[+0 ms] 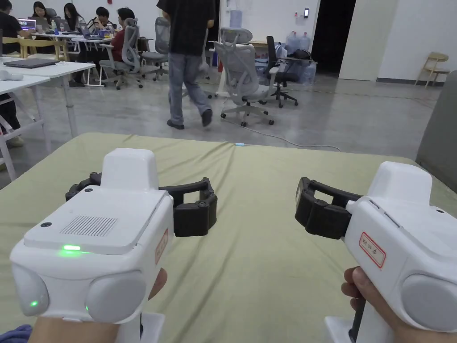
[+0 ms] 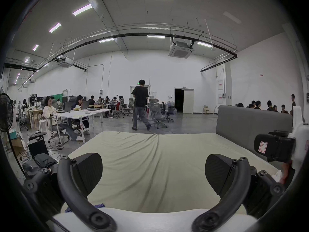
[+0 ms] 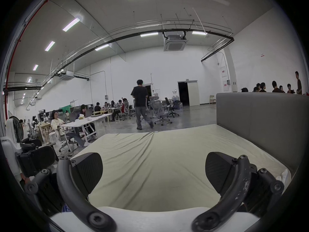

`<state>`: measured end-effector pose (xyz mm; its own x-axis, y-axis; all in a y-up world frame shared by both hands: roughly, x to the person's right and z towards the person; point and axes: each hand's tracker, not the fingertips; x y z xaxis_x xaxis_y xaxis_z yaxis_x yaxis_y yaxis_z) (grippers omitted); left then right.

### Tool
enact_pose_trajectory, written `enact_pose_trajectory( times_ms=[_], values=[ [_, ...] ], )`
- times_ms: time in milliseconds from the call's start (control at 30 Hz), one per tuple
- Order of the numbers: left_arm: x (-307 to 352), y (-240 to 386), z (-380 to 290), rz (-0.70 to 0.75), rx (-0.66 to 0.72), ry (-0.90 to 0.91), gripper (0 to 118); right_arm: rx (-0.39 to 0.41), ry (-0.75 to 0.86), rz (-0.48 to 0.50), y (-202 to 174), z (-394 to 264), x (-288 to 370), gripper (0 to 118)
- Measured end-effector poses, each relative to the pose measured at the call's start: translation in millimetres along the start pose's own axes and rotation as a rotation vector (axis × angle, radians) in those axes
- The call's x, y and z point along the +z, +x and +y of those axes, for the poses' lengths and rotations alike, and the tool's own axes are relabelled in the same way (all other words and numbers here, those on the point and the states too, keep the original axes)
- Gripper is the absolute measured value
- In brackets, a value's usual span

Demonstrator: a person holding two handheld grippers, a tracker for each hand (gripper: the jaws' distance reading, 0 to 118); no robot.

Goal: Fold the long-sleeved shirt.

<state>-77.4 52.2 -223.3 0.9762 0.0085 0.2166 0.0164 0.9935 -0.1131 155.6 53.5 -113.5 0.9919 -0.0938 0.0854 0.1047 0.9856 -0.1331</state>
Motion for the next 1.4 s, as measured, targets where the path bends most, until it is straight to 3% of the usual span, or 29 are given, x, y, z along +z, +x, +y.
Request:
enact_pose_trajectory(
  times_ms=[67,100,133,167,200,233,333,467,600,667,700,900,1000,1067,1167,1200,1233,1300,1400],
  values=[
    [2,0,-2,0.001,-0.015,-0.005,111,-0.004,-0.003,0.023,3,-1,3,118],
    [3,0,-4,0.009,-0.027,0.013,85,-0.004,-0.002,0.034,2,-2,4,116],
    [4,5,-7,-0.010,-0.052,0.024,46,0.009,-0.010,0.046,0,-2,6,100],
    [3,6,-8,-0.013,-0.054,0.011,2,0.037,-0.010,0.031,1,-2,7,67],
    [-1,4,-10,-0.007,-0.050,-0.006,1,0.067,-0.006,0.015,-3,-3,7,6],
    [-3,2,-12,-0.048,-0.003,-0.049,0,0.085,-0.001,-0.012,-6,-5,6,4],
    [-3,-1,-15,-0.123,0.040,-0.080,0,0.078,0.033,-0.025,-4,-13,14,3],
    [-5,-3,-13,-0.070,0.012,-0.070,0,0.073,0.031,-0.019,-6,-17,11,4],
    [7,-50,-5,0.030,0.109,-0.034,0,0.148,0.024,-0.009,-35,-26,-1,5],
    [18,-84,-10,0.142,0.102,-0.032,0,0.169,0.020,0.091,-67,-36,-2,5],
    [26,-108,-13,0.205,0.097,-0.047,0,0.153,0.010,0.154,-72,-40,-15,5],
    [75,-235,-37,0.584,0.093,-0.140,0,0.059,-0.066,0.566,-195,-57,-35,5],
    [92,-274,-51,0.674,0.104,-0.203,0,0.029,-0.114,0.754,-252,-63,-23,5],
    [90,-284,-62,0.690,0.112,-0.235,0,0.030,-0.118,0.816,-271,-66,-23,5],
    [73,-291,-86,0.649,0.157,-0.279,1,0.047,-0.114,0.824,-274,-72,-33,5],
    [61,-293,-99,0.605,0.201,-0.291,15,0.059,-0.127,0.823,-270,-75,-40,5],
    [49,-297,-111,0.578,0.235,-0.300,42,0.072,-0.148,0.810,-265,-78,-46,5],
    [15,-303,-143,0.516,0.310,-0.381,118,0.085,-0.201,0.747,-250,-87,-59,5],
    [-32,-295,-197,0.490,0.396,-0.477,112,0.095,-0.281,0.645,-223,-105,-79,5]
  ],
)
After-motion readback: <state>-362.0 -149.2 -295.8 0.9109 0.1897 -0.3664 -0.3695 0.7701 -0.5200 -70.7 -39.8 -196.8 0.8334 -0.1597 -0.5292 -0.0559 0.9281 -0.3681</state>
